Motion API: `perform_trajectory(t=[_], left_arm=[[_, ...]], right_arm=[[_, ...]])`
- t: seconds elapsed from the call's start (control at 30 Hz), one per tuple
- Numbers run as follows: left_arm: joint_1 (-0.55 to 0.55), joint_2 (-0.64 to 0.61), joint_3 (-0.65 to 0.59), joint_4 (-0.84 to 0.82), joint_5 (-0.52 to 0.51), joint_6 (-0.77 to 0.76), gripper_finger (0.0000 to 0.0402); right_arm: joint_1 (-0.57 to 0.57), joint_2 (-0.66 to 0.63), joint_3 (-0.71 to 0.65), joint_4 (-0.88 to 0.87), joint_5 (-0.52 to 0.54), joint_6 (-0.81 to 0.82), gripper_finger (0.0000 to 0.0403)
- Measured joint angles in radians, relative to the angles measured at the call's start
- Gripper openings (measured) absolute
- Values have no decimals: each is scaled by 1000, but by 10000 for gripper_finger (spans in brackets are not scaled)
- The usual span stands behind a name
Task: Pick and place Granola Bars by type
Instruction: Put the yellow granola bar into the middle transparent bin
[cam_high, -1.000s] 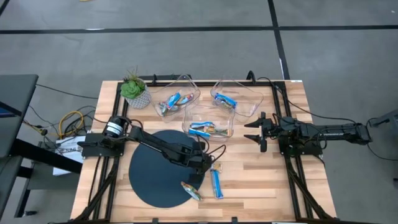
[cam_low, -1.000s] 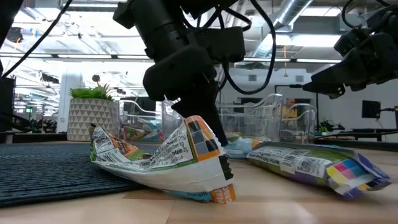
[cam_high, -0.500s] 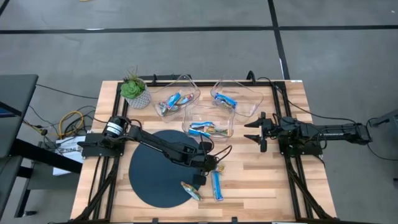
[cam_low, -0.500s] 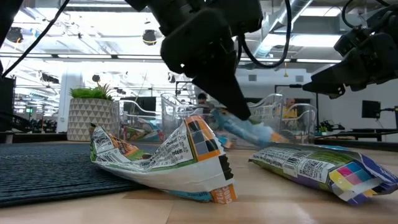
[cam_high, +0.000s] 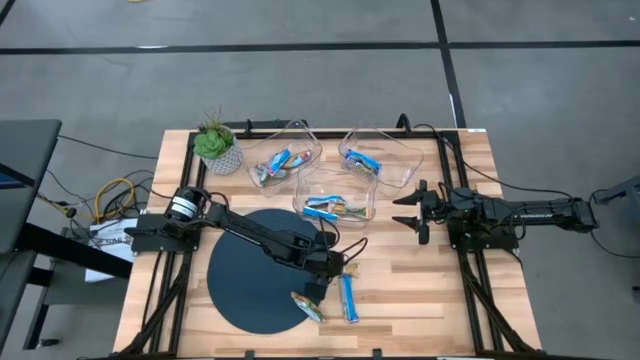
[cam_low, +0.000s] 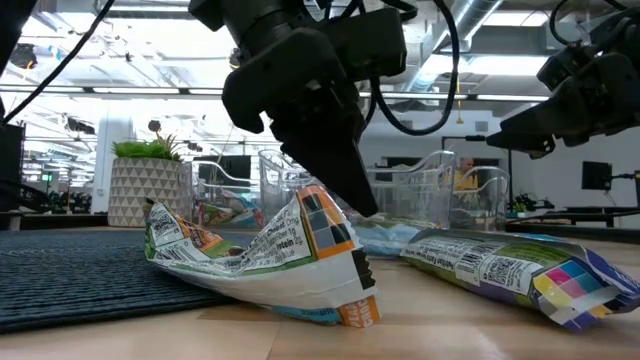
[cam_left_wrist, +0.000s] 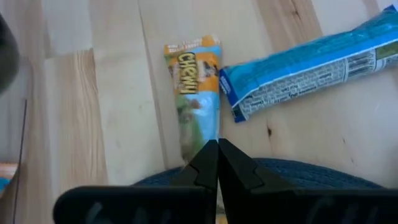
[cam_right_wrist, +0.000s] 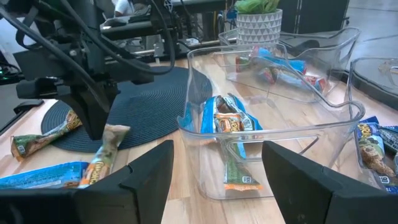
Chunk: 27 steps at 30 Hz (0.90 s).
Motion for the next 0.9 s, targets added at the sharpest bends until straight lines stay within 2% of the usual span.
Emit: perform_trajectory(t=[0.37, 0.47, 0.57, 0.9], left_arm=[[-3, 0, -1, 13, -20, 0, 0], [-3, 0, -1, 13, -19, 8, 14], [-3, 0, -1, 13, -19, 10, 48], [1, 0, -1, 17, -26, -21, 201]], right_arm=[[0, 0, 0, 0, 0, 0, 240], [0, 0, 0, 0, 0, 0, 240], [0, 0, 0, 0, 0, 0, 240], [0, 0, 0, 0, 0, 0, 240]])
